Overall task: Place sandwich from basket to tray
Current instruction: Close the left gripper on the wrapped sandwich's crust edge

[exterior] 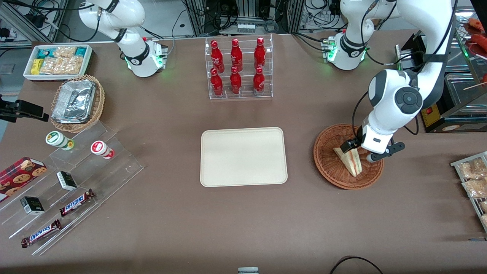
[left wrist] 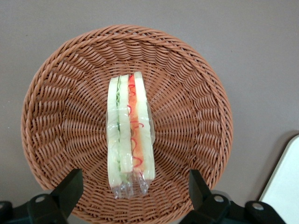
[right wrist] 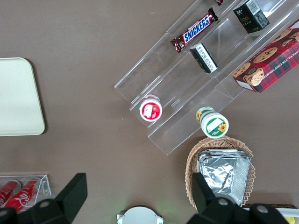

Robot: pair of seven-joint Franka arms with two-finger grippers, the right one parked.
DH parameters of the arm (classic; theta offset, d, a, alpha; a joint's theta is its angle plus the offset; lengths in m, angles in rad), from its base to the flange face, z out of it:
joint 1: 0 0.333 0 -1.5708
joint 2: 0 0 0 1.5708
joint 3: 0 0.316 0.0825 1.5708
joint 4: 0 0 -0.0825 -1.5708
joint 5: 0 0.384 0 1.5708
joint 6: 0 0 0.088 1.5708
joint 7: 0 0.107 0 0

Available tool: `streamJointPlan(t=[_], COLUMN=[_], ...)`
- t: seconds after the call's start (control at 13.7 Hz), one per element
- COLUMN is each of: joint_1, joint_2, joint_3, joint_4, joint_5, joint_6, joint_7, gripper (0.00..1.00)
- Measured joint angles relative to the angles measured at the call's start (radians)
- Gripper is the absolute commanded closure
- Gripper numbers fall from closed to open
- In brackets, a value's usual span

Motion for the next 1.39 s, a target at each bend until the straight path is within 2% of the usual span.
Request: streamJointPlan(t=[0.15, 0.44, 0.8, 0.88, 0.95, 1.02, 1.1, 1.39], joint_1=[0.000, 0.000, 0.000, 0.000, 0.000, 0.000, 0.000, 0.000], joint_2=[0.013, 0.052, 0.112, 0.125, 0.137, 0.147, 0.155, 0.155], joint_3=[0.001, 0.001, 0.003, 0.003, 0.003, 0.003, 0.003, 0.003], joint_4=[-0.003, -0.011, -0.013, -0.013, -0.013, -0.013, -0.013, -0.009], joint_5=[0.007, 0.069, 0.072, 0.072, 0.072, 0.072, 0.072, 0.077], joint_6=[0.020, 0.063, 0.099, 0.106, 0.110, 0.112, 0.112, 0.084], joint_7=[-0.047, -0.167, -0.198, -0.215, -0.230, -0.245, -0.258, -0.231], gripper=[0.00, 0.00, 0.00, 0.03, 0.30, 0.77, 1.00, 1.00])
